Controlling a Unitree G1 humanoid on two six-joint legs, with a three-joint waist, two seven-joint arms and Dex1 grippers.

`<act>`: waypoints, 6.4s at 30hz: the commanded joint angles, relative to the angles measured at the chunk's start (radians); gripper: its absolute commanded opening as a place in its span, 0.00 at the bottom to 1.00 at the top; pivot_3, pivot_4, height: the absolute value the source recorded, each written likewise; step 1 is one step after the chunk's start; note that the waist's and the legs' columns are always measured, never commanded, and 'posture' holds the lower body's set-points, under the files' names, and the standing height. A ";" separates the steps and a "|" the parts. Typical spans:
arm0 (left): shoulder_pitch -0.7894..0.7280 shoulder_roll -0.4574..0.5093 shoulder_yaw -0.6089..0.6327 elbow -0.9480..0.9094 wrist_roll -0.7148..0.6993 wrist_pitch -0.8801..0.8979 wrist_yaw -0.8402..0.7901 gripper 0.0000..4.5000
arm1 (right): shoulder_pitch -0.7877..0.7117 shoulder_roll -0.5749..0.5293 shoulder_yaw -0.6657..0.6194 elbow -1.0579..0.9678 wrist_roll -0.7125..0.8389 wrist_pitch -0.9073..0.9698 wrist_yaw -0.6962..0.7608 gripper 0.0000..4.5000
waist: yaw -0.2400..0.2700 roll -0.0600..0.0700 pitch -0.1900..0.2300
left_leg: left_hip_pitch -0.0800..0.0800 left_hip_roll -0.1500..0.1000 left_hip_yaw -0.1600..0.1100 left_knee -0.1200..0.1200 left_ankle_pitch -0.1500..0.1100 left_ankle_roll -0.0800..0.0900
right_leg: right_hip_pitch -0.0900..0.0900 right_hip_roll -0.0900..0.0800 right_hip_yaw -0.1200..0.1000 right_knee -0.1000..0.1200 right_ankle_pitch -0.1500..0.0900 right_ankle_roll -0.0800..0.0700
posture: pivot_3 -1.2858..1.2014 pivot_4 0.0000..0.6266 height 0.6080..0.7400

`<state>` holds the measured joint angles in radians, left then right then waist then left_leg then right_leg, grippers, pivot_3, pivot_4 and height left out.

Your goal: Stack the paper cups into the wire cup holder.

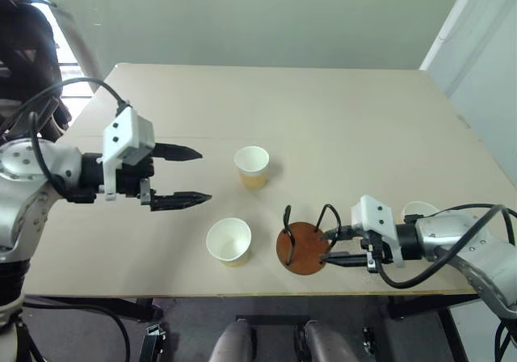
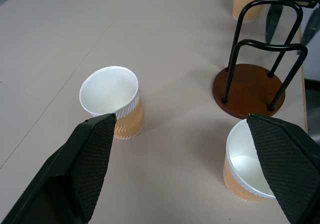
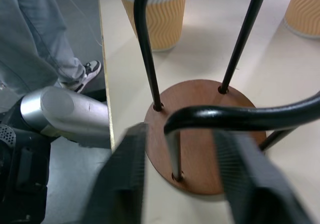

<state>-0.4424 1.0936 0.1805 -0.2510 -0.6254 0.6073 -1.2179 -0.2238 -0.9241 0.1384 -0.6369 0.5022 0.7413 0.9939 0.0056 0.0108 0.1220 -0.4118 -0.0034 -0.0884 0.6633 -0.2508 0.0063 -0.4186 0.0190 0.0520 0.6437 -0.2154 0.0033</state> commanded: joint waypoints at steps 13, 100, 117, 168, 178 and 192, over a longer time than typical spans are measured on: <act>-0.138 -0.039 -0.008 0.034 -0.065 -0.028 -0.098 1.00 | 0.045 -0.295 -0.360 -0.072 -0.055 -0.080 0.131 0.99 | 0.004 -0.002 0.001 | -0.002 0.000 0.000 0.001 0.000 0.000 | 0.000 0.000 0.001 -0.001 0.000 0.000 | 0.52 0.24 1.00; 0.085 0.119 0.102 -0.189 -0.112 0.002 -0.120 1.00 | -0.675 -0.112 0.118 0.192 -0.042 -0.266 0.620 0.01 | -0.005 -0.002 0.002 | 0.003 0.004 0.010 0.001 -0.003 0.006 | -0.001 0.001 0.005 0.003 -0.005 -0.009 | 0.52 0.24 1.00; 0.111 0.126 0.128 -0.220 -0.133 0.021 -0.101 1.00 | -0.677 -0.061 0.167 0.198 -0.117 -0.264 0.609 0.01 | -0.006 -0.002 0.002 | 0.003 0.004 0.010 0.001 -0.002 0.006 | -0.001 0.001 0.005 0.002 -0.004 -0.012 | 0.52 0.24 1.00; -0.124 -0.007 -0.572 0.009 0.461 -0.490 -0.379 0.81 | 0.082 -0.220 -1.061 0.087 0.533 0.193 0.255 1.00 | -0.005 0.000 0.002 | -0.001 0.003 0.010 0.002 -0.004 0.007 | -0.002 0.001 0.007 0.000 -0.006 -0.008 | 0.52 0.24 1.00; -0.121 -0.028 -0.561 -0.005 0.444 -0.472 -0.395 0.03 | 0.124 -0.236 -1.095 0.077 0.559 0.186 0.250 1.00 | -0.004 0.000 0.001 | -0.002 0.003 0.010 0.003 -0.005 0.008 | -0.002 0.001 0.007 0.000 -0.005 -0.003 | 0.52 0.24 1.00; -0.410 0.075 -0.596 0.104 0.138 -0.422 -0.397 0.01 | 0.239 -0.242 -1.174 0.053 0.538 0.180 0.322 1.00 | 0.006 -0.001 0.001 | -0.003 0.003 0.010 0.004 -0.004 0.009 | -0.002 0.001 0.007 0.000 -0.005 -0.003 | 0.52 0.24 1.00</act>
<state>-0.8057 1.1447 -0.4149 -0.1750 -0.4376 0.2028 -1.5799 0.0137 -1.1461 -0.9766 -0.5715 1.0521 0.9424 1.2906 0.0119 0.0102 0.1234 -0.4149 -0.0006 -0.0783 0.6677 -0.2549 0.0154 -0.4205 0.0203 0.0594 0.6439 -0.2204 0.0001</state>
